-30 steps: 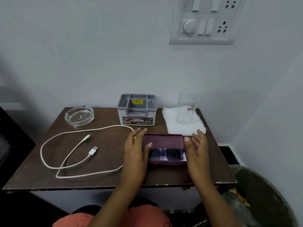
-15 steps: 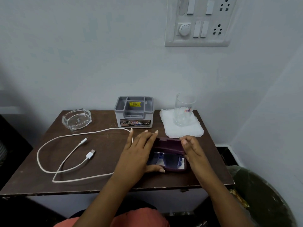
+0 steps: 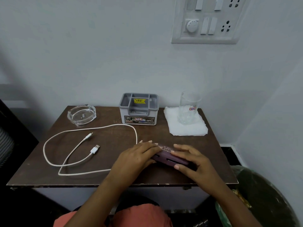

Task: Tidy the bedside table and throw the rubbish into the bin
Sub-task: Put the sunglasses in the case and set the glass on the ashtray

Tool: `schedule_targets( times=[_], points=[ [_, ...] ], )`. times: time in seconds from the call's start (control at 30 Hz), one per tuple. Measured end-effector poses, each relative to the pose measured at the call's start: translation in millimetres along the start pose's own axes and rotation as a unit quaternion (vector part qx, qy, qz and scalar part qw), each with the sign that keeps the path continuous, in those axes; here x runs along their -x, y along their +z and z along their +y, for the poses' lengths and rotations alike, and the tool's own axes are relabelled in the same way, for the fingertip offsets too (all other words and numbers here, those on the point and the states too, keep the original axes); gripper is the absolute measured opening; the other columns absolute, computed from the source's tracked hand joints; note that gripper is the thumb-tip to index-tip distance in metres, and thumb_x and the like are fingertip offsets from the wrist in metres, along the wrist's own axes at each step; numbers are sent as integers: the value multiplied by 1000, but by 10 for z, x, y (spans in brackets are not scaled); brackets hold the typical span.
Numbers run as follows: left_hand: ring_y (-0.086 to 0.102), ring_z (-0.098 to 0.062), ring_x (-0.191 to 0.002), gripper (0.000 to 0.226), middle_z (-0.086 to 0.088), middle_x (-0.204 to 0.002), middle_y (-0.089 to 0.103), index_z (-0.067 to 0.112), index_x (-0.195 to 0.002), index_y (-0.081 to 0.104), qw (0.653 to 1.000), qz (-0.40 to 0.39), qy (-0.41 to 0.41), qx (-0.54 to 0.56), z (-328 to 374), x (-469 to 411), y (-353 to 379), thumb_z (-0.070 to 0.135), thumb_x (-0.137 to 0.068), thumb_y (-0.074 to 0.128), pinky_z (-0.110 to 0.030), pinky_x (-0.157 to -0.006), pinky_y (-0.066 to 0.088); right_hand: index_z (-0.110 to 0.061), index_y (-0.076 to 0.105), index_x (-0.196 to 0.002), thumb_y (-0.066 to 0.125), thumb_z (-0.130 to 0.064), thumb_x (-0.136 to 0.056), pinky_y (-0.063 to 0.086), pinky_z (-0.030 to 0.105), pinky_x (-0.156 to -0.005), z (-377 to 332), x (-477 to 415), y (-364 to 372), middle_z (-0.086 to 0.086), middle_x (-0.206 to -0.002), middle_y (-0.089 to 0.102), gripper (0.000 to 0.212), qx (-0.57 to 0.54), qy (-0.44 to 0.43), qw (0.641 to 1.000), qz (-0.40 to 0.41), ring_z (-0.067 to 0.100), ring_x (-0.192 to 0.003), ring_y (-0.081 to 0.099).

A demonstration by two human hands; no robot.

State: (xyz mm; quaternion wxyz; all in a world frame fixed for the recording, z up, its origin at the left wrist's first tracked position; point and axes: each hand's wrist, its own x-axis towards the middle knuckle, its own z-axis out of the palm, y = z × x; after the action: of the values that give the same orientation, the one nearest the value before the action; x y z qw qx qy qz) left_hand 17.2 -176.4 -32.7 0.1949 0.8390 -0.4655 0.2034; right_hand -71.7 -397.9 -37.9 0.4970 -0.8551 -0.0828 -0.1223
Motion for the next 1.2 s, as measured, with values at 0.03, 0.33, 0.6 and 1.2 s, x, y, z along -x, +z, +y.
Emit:
schedule_targets(
  times=[0.03, 0.33, 0.6, 1.2],
  points=[
    [60, -11, -114, 35, 6, -120, 65, 23, -117, 61, 1000, 3, 6, 1, -11, 10, 0, 35, -85, 53, -24, -95, 46, -30, 67, -115, 69, -38, -77, 40, 13, -98, 5, 0, 8, -17, -130, 56, 39, 1, -3, 1000, 5, 3, -121, 52],
    [59, -13, -116, 32, 2, -122, 66, 19, -118, 64, 999, 42, 30, 7, -51, 98, 109, 30, -88, 57, -32, -98, 49, -26, 69, -112, 69, -37, -78, 43, 15, -98, 26, 11, 49, -13, -128, 60, 36, 16, -32, 999, 36, 3, -118, 56],
    [61, -14, -114, 30, 1, -118, 68, 18, -116, 66, 998, 56, 37, -4, -38, 111, 115, 28, -89, 57, -34, -97, 50, -26, 69, -112, 69, -29, -79, 45, 20, -98, 14, 20, 56, -12, -127, 61, 33, 50, -49, 997, 42, 5, -118, 56],
    [61, -3, -105, 25, 13, -112, 65, 31, -110, 62, 998, -37, 3, 44, -9, 183, -135, 27, -86, 57, -20, -77, 51, -33, 46, -81, 75, -40, -69, 42, 17, -88, -102, -85, 187, -31, -125, 49, 32, 214, -43, 976, -4, -8, -114, 46]
  ],
)
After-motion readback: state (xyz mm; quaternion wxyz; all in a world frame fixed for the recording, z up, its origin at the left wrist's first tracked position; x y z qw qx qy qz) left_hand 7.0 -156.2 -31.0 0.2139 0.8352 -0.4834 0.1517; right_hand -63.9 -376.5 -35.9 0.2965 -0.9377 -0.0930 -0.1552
